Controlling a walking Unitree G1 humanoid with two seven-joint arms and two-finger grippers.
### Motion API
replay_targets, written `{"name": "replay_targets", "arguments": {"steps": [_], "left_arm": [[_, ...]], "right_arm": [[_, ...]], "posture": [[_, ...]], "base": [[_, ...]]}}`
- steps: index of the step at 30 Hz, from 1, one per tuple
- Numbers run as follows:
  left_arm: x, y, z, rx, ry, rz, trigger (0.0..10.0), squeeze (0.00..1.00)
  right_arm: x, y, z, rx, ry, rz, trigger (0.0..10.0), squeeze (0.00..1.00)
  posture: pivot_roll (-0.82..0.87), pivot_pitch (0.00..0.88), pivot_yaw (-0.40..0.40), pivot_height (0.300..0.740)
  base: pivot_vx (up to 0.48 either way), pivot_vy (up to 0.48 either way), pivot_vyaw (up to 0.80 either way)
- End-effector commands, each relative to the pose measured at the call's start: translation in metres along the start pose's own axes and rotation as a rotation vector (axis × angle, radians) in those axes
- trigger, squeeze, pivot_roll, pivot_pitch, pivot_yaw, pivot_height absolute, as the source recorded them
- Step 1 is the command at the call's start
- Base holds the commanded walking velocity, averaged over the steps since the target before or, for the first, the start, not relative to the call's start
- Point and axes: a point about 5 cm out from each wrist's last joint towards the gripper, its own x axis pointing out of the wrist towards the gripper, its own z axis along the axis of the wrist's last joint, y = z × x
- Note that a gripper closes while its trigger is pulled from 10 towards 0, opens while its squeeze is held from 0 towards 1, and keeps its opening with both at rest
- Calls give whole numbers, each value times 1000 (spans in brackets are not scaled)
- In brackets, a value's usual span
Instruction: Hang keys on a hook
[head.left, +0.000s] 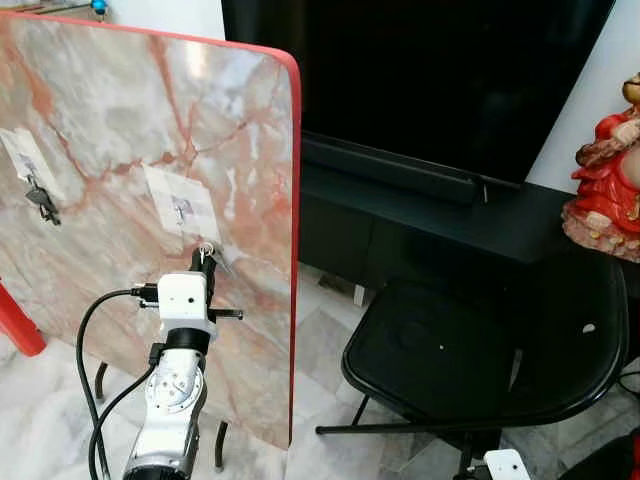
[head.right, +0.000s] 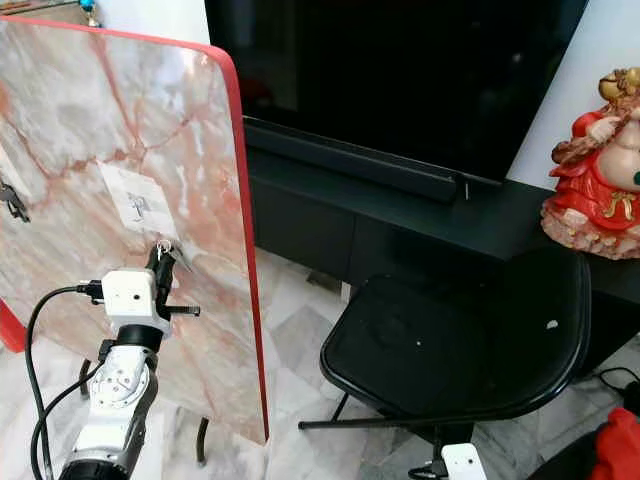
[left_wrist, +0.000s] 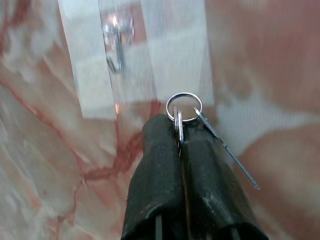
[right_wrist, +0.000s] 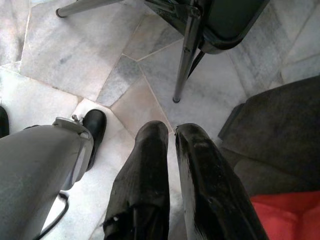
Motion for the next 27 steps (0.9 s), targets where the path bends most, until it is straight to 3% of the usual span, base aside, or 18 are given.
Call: {"name": "replay_targets", "arguments": {"steps": [1, 12, 27], "left_arm": [[3, 2, 9, -11, -36, 6, 10000, 0], [-6, 18, 12, -18, -32, 89, 10000, 0], [5, 31, 16, -17, -37, 127, 10000, 0]], "right_arm": [[0, -4, 2, -9, -2, -8, 10000, 0], [0, -4, 2, -42, 3, -1, 10000, 0], [-1, -5, 3, -59, 4, -2, 10000, 0]], "posture": [[55, 0, -61, 740], [62, 0, -71, 740], [58, 0, -73, 740]], "base": [[0, 0, 0], [0, 0, 0], [0, 0, 0]]}}
